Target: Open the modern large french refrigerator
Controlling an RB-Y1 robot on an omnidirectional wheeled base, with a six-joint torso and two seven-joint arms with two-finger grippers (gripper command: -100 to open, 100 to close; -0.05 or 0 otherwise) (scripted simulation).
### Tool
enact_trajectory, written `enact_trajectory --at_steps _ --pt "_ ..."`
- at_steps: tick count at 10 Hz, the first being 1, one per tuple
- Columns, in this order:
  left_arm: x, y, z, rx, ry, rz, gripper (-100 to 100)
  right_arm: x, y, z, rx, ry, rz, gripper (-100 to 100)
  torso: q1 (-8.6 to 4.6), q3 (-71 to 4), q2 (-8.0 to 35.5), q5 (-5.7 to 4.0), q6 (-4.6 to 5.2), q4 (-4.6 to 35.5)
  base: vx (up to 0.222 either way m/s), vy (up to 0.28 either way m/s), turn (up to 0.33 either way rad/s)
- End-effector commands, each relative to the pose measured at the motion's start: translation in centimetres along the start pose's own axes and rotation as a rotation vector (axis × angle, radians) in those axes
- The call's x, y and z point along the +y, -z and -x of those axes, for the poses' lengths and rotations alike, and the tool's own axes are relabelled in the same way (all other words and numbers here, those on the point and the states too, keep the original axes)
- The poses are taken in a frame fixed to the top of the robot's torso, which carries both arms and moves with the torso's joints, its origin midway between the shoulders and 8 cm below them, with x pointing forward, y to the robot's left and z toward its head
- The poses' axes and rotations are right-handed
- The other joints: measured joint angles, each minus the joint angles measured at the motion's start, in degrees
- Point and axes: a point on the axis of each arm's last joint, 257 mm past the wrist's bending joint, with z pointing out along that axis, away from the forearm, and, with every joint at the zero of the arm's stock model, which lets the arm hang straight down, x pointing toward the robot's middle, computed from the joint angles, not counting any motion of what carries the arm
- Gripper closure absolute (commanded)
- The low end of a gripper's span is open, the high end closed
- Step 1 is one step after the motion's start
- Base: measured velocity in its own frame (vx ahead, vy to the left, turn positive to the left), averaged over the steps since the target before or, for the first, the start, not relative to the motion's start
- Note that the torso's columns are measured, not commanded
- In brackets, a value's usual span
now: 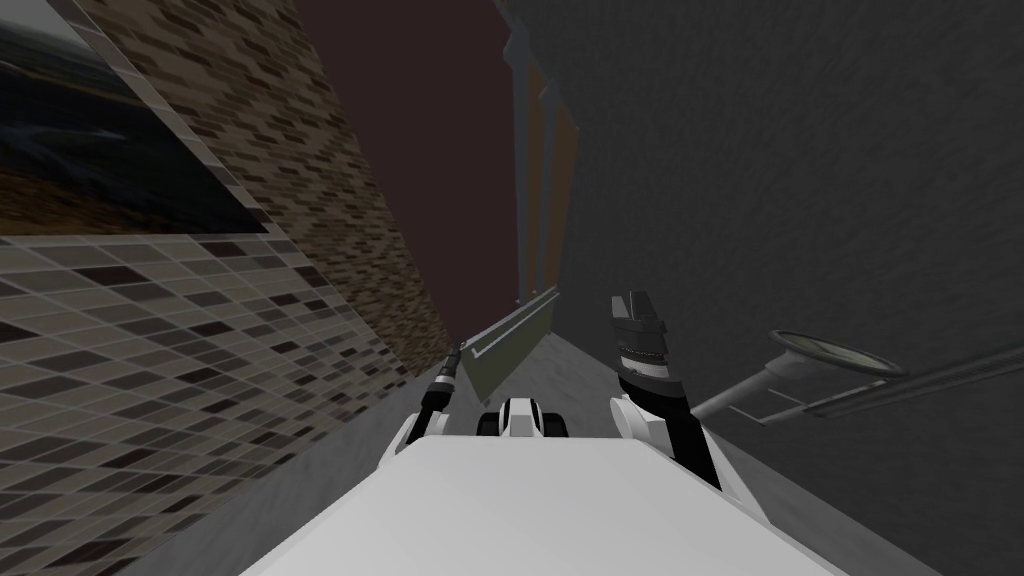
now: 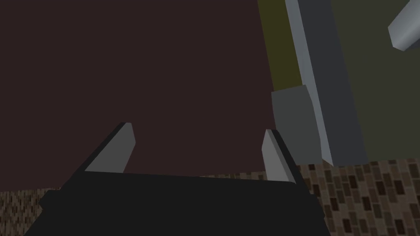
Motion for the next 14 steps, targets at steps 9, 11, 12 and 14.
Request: enact_trajectory --at_steps 9,11,12,14 --pt "8.6 2.7 -3.8 0.028 0.054 0.199 -100 0.0 0.0 0.0 0.0 0.0 0.0 0 -0.3 0.21 0.5 -0.29 -0.1 0.38 -0.002 -0.016 0.0" --pt "10.2 3.3 -4.9 0.034 0.072 0.237 -100 0.0 0.0 0.0 0.0 0.0 0.0 0 -0.46 0.41 0.86 -0.38 -0.12 0.54 0.007 -0.014 0.003" --pt "10.7 3.6 -5.6 0.035 0.084 0.254 -100 0.0 0.0 0.0 0.0 0.0 0.0 0 -0.49 0.44 0.91 -0.39 -0.12 0.55 -0.003 -0.013 0.002" --pt "11.6 4.2 -7.9 0.033 0.133 0.29 -100 0.0 0.0 0.0 0.0 0.0 0.0 0 -0.49 0.41 0.86 -0.39 -0.13 0.54 -0.006 -0.016 0.002"
